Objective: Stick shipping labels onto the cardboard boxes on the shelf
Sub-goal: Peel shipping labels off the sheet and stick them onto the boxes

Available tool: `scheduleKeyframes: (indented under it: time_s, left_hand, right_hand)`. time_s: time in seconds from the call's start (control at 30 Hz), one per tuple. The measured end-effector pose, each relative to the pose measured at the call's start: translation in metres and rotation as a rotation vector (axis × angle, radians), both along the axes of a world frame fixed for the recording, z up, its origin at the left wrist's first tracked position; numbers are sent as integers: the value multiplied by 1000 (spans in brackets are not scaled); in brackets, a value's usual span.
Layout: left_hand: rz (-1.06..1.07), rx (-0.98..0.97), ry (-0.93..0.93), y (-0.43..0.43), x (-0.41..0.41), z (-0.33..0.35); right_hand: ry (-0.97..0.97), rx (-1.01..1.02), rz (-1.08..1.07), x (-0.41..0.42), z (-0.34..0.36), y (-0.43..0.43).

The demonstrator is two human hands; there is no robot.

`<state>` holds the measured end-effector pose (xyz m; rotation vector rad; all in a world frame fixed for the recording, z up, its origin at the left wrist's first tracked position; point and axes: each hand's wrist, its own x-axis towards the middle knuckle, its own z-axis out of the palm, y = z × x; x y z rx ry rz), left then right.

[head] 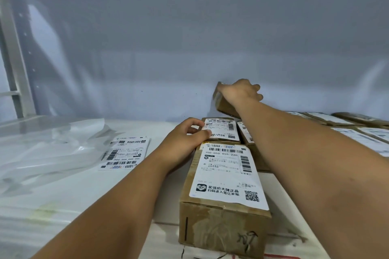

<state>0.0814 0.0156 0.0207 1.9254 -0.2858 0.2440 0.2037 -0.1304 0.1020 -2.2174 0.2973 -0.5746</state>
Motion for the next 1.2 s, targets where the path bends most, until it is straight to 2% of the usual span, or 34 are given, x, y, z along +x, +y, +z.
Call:
scheduleKeyframes:
  time_s: [0.2, 0.33, 0.57, 0.67, 0.83, 0.9, 1.0, 1.2]
  left_hand:
    - [50, -13, -93, 2, -6, 2]
    - [99, -66, -115, -2, -18, 9]
    - [106, -109, -119, -15, -55, 22]
    - [55, 42, -109, -24, -79, 33]
    - [-76, 619, 19, -35, -124, 53]
    - [-129, 792, 82, -38, -135, 55]
    - [-94, 810, 35, -41, -144, 49]
    - [36, 840, -125, -49, -153, 36]
  right_hand:
    - [-127, 250, 100, -27, 7, -8]
    - [-204, 198, 113, -64, 2, -24]
    - [-158, 112, 76, -131, -2, -49]
    - [-116, 39, 84, -158, -5, -55]
    - [-87, -48, 83, -201, -9, -62]
    - [-95, -116, 81, -216, -15, -64]
    - [-115, -196, 87, -234, -25, -68]
    - [-135, -225, 82, -257, -32, -76]
